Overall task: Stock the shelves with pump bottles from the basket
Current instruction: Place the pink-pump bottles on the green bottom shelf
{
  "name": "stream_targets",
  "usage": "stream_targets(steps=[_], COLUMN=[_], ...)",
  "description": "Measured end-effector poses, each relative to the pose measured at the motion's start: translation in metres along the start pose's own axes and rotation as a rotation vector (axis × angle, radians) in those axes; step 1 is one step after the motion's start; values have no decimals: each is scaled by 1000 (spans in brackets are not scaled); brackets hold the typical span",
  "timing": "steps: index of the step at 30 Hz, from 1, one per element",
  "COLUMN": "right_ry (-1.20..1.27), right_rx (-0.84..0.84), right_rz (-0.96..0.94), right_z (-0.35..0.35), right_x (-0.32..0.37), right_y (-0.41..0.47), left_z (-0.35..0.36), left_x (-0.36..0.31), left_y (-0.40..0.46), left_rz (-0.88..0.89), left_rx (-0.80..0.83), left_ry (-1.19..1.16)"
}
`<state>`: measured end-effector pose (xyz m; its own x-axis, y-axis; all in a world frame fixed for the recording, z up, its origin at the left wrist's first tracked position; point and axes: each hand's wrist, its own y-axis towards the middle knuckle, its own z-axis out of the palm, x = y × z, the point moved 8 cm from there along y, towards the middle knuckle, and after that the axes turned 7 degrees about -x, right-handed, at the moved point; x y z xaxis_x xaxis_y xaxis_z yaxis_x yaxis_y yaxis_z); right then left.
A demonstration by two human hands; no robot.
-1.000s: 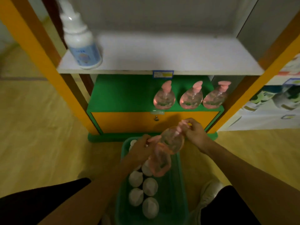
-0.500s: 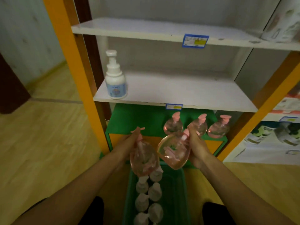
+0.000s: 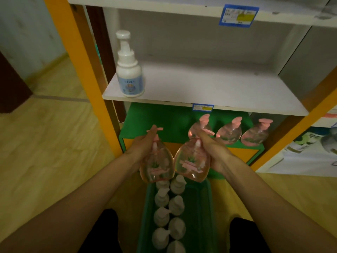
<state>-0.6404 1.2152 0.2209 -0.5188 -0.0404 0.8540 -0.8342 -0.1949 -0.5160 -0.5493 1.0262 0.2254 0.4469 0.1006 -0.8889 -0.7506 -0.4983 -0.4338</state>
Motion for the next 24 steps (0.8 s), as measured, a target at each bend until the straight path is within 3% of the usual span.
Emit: stream_targets(steps=[5, 15, 24], right_ry=[79, 9, -50], right_rx=[-16, -100, -187], right_rz=[-38, -265, -282], right_z=[15, 59, 65], right_x=[1, 11, 17], right_y=[2, 27, 76], left_z=[-19, -43, -36], left_x=[-2, 6, 7], left_y=[3, 24, 39], left_rz=[46, 84, 106], left_rx=[-132, -160, -176], left_ry=[55, 68, 49])
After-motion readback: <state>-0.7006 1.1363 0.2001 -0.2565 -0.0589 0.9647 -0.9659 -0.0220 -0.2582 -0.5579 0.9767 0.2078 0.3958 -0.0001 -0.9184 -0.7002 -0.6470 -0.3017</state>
